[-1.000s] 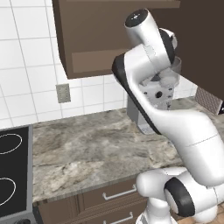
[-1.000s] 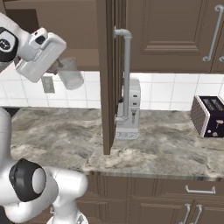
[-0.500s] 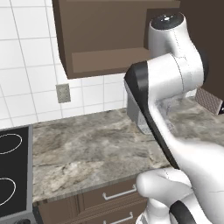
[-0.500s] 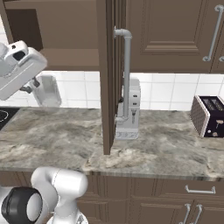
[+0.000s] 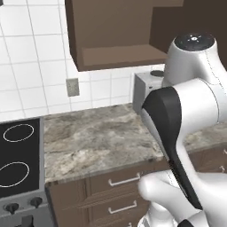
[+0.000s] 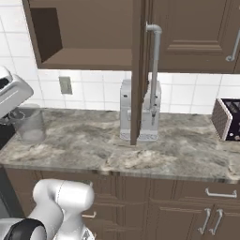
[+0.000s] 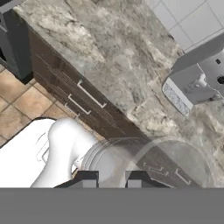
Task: There is a bowl on the dining counter. Grab a lemon wedge from the fridge and place it in the bowl. Then get the liquor bottle and glass cup from the cabinet and place them next to the bowl.
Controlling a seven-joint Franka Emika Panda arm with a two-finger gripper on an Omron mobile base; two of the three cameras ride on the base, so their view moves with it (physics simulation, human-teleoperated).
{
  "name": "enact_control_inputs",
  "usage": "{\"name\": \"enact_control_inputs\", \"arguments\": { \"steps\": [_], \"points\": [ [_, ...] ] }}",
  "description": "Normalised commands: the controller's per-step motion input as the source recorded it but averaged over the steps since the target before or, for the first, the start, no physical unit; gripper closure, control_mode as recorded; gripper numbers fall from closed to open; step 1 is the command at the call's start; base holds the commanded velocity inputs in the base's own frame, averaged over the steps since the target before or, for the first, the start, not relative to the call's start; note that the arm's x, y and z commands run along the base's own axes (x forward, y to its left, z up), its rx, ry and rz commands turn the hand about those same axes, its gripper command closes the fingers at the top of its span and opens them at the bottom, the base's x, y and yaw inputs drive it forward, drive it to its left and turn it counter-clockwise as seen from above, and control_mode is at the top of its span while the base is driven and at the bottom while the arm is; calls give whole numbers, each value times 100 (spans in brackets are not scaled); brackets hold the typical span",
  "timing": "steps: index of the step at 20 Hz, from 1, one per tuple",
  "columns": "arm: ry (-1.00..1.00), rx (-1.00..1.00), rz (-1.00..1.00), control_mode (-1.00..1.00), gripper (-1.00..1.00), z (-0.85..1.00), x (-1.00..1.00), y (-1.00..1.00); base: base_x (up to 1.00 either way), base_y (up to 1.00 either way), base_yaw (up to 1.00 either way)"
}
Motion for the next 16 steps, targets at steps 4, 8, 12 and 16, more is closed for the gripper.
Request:
{"name": "enact_control_inputs", "arguments": {
  "steps": [4, 8, 12, 16],
  "points": [
    [0, 0, 0, 100, 100, 0, 0, 0, -82, 86, 40],
    [0, 0, 0, 100, 100, 0, 0, 0, -45, 100, 60],
    [0, 0, 0, 100, 100, 0, 0, 0, -29, 93, 71],
    [0, 0, 0, 100, 100, 0, 0, 0, -28, 84, 74]
  ]
}}
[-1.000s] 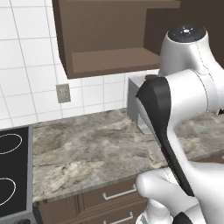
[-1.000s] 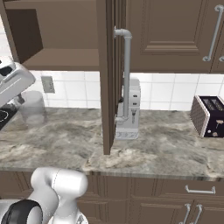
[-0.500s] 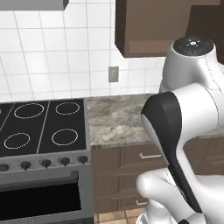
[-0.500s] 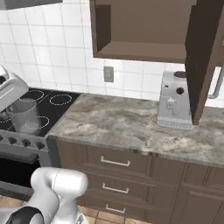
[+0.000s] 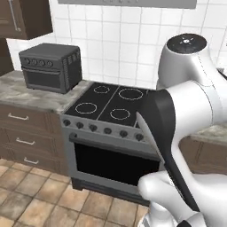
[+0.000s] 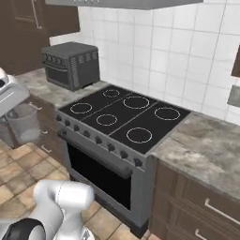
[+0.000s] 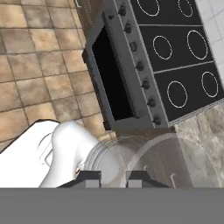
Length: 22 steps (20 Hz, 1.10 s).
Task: There is a bowl on the dining counter. Grab a lemon wedge from the fridge and place it in the bowl. Then get the liquor bottle and glass cup from the cabinet and place them next to the bowl.
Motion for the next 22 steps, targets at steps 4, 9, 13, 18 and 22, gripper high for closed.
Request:
{"name": "enact_control_inputs", "arguments": {
  "steps": [4, 9, 13, 18, 22],
  "points": [
    [0, 0, 0, 100, 100, 0, 0, 0, -23, 84, 74],
    [0, 0, 0, 100, 100, 0, 0, 0, -18, 82, 74],
    [0, 0, 0, 100, 100, 0, 0, 0, -1, 80, 71],
    [0, 0, 0, 100, 100, 0, 0, 0, 26, 69, 67],
    [0, 0, 0, 100, 100, 0, 0, 0, 73, 60, 54]
  ]
}}
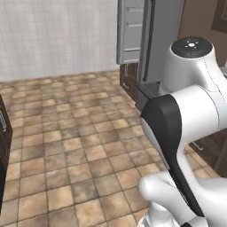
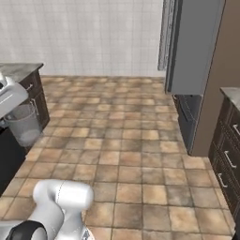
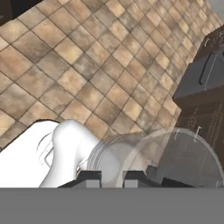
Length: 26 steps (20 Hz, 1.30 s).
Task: There is a bowl on the dining counter. Grab a lemon wedge from the fridge and place it in the bowl. Then get the liquor bottle and glass cup from the cabinet and place them next to the bowl.
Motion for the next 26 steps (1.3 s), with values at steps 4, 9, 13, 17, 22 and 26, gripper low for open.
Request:
{"name": "enact_control_inputs", "arguments": {
  "steps": [4, 9, 13, 17, 22, 26],
  "points": [
    [0, 0, 0, 100, 100, 0, 0, 0, 100, 42, 37],
    [0, 0, 0, 100, 100, 0, 0, 0, 100, 8, 25],
    [0, 0, 0, 100, 100, 0, 0, 0, 100, 0, 19],
    [0, 0, 0, 100, 100, 0, 0, 0, 100, 0, 18],
    [0, 0, 0, 100, 100, 0, 0, 0, 100, 0, 18],
    [0, 0, 0, 100, 100, 0, 0, 0, 100, 0, 17]
  ]
}}
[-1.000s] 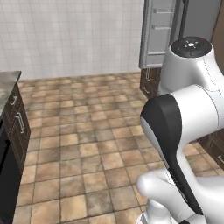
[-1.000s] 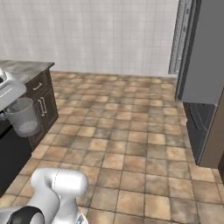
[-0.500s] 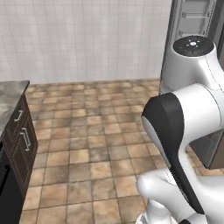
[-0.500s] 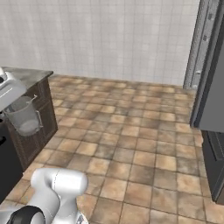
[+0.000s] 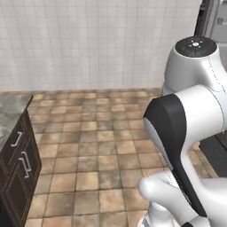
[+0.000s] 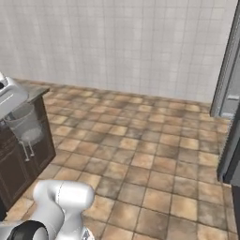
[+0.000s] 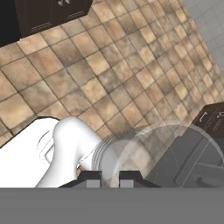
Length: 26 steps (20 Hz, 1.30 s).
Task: There is a bowl on the dining counter. Grab a lemon wedge from the fridge and place it in the bowl. Then get the liquor bottle and glass cup from the cabinet and place them next to the bowl.
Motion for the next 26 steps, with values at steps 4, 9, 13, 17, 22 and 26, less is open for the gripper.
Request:
{"name": "enact_control_inputs", "arguments": {
  "steps": [4, 9, 13, 17, 22, 26],
  "points": [
    [0, 0, 0, 100, 100, 0, 0, 0, 100, 0, 17],
    [0, 0, 0, 100, 100, 0, 0, 0, 100, 0, 17],
    [0, 0, 0, 100, 100, 0, 0, 0, 100, 0, 17],
    [0, 0, 0, 100, 100, 0, 0, 0, 100, 0, 18],
    [0, 0, 0, 100, 100, 0, 0, 0, 100, 0, 19],
    [0, 0, 0, 100, 100, 0, 0, 0, 100, 0, 28]
  ]
}}
